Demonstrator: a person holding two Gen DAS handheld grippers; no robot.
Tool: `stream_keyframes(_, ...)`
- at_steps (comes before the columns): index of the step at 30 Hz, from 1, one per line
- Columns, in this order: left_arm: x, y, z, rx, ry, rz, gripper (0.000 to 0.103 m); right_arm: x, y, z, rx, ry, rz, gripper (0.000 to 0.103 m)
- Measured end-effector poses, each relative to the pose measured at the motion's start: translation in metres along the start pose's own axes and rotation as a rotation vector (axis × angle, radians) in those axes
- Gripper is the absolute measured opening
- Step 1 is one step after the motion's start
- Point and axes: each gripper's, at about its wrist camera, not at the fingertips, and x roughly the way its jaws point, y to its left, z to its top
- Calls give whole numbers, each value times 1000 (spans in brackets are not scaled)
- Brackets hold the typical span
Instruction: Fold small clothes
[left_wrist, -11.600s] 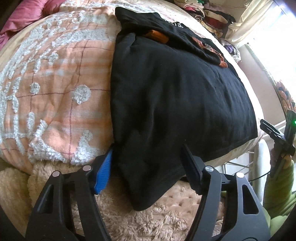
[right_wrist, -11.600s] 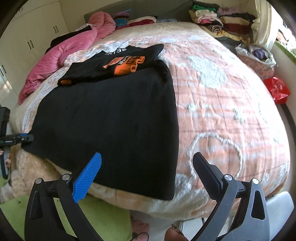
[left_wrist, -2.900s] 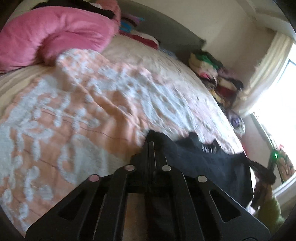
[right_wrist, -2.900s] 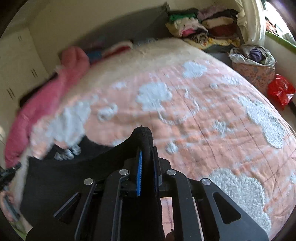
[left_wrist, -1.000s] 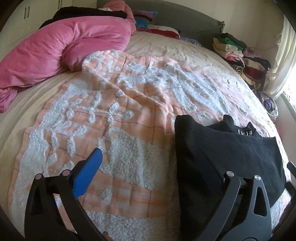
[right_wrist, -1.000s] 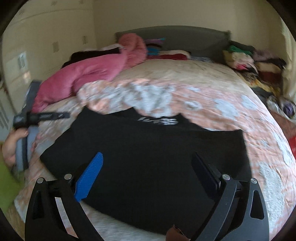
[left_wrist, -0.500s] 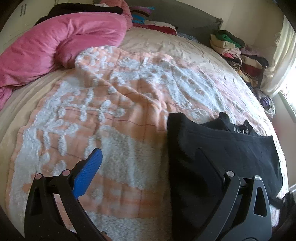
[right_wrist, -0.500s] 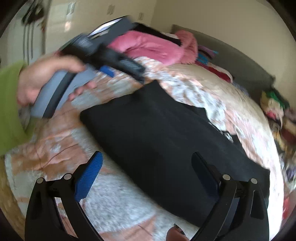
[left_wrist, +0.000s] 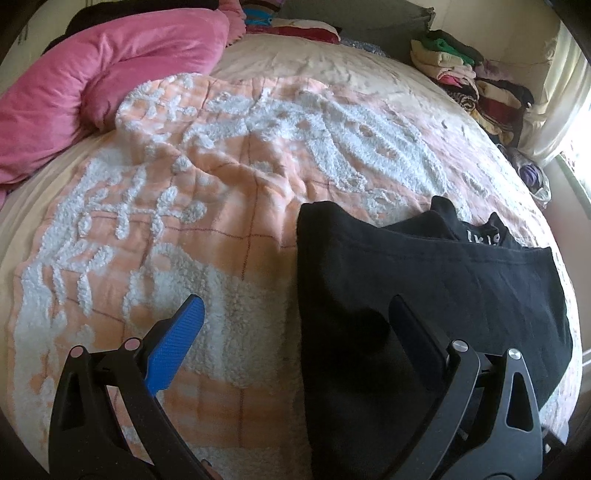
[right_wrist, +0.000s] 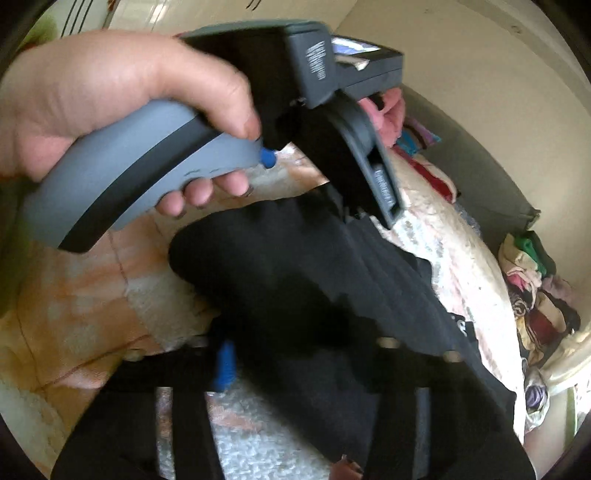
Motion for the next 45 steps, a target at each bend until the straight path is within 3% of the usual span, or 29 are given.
stream_keyframes(7,-14,-28,6,-28,6,-144,93,-38,-37,-7,165,-131,-2,14)
stream_keyframes(9,-19,-43,8,-23,0,-177,89,-51,-48,-12,214,-167,-23,9)
stream_keyframes(11,-23,-62,10,-21,-2,-201,62,-66,-60,-20,267,-192,-51,8)
stream_keyframes(12,-26,-70,11,-18,-12,-206,56,-72,-66,-25,297,-202,-62,8)
stream_keyframes(13,-30,-83,13,-7,-26,-211,43,-79,-75,-31,338,-216,-77,7)
stream_keyframes(14,-33,-92,14,3,-38,-215,35,-86,-81,-37,364,-224,-89,7)
stream_keyframes(17,-42,-122,19,19,-68,-244,29,-105,-101,-57,458,-256,-127,7)
stream_keyframes(28,-47,-250,22,168,-71,-305,24,-156,-143,-132,696,-311,-231,7)
stream_keyframes(34,-27,-309,14,220,-17,-339,22,-156,-164,-177,812,-255,-250,7)
stream_keyframes(35,-25,-318,12,229,-7,-354,16,-156,-166,-187,847,-242,-250,7)
stream_keyframes(39,-18,-348,3,278,19,-362,15,-155,-171,-225,1008,-203,-217,7)
stream_keyframes(40,-14,-352,0,280,39,-377,17,-153,-173,-235,1055,-196,-188,7)
stream_keyframes(43,-13,-347,-8,271,52,-406,52,-142,-181,-258,1174,-148,-109,7)
stream_keyframes(45,-21,-335,-13,272,30,-388,53,-138,-179,-272,1249,-126,-55,11)
